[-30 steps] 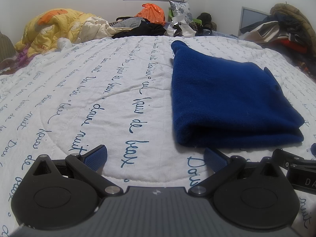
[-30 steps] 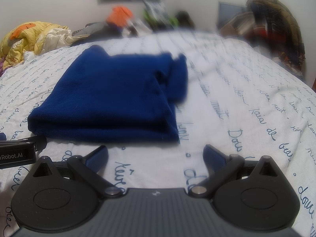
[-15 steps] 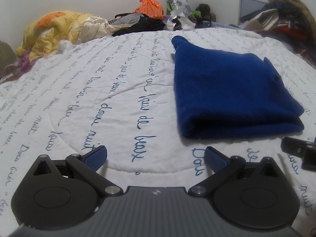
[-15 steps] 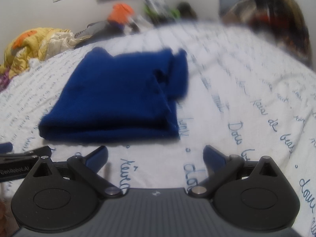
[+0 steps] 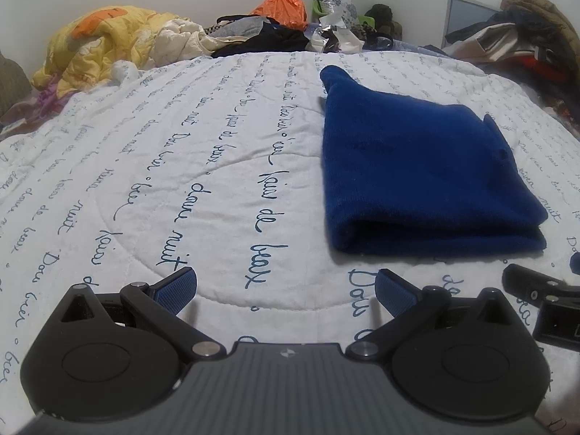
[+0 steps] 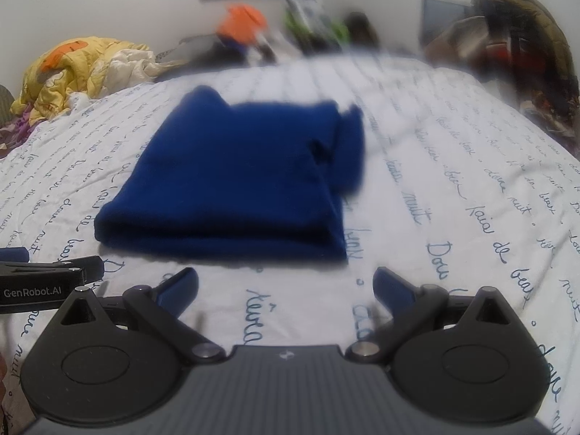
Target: Fold small clothes
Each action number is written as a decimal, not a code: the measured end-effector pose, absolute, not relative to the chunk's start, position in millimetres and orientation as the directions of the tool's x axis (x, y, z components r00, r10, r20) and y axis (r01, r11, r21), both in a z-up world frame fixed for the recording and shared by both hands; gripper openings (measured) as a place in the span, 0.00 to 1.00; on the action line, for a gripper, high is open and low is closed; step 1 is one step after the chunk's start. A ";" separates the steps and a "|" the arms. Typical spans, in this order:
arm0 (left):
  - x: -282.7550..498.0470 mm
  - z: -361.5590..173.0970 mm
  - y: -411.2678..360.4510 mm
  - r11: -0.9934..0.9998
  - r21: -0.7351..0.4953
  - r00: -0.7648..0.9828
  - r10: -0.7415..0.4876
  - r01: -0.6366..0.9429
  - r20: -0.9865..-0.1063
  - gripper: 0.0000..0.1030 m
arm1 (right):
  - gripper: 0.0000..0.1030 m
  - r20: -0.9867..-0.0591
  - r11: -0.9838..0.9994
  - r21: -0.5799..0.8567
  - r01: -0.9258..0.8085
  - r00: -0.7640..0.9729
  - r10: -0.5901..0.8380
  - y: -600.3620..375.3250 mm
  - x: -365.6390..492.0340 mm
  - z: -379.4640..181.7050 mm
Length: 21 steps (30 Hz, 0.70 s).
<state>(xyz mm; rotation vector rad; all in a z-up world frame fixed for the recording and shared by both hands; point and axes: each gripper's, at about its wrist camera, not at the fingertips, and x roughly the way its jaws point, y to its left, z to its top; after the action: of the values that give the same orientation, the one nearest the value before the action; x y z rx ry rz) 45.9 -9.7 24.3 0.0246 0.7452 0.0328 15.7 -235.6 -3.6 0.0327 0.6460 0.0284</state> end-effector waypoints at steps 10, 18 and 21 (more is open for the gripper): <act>47.0 23.4 -6.3 0.999 0.028 0.728 0.041 -0.031 -0.684 1.00 | 1.00 -0.599 0.999 0.035 -0.009 0.801 0.028 -239.2 15.6 -2.9; 46.6 23.0 -5.4 0.999 0.023 0.731 0.040 -0.034 -0.681 1.00 | 1.00 -0.600 1.000 0.022 0.000 0.800 0.014 -238.3 17.0 -3.9; 46.3 22.6 -5.3 0.999 0.019 0.731 0.038 -0.035 -0.682 1.00 | 1.00 -0.598 1.000 0.020 0.003 0.802 0.009 -238.9 16.8 -3.9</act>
<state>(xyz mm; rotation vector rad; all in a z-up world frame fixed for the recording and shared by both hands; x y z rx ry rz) 46.3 -5.3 22.6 0.0048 0.7506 0.0399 16.8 -238.9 -3.9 0.0204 0.6406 0.0031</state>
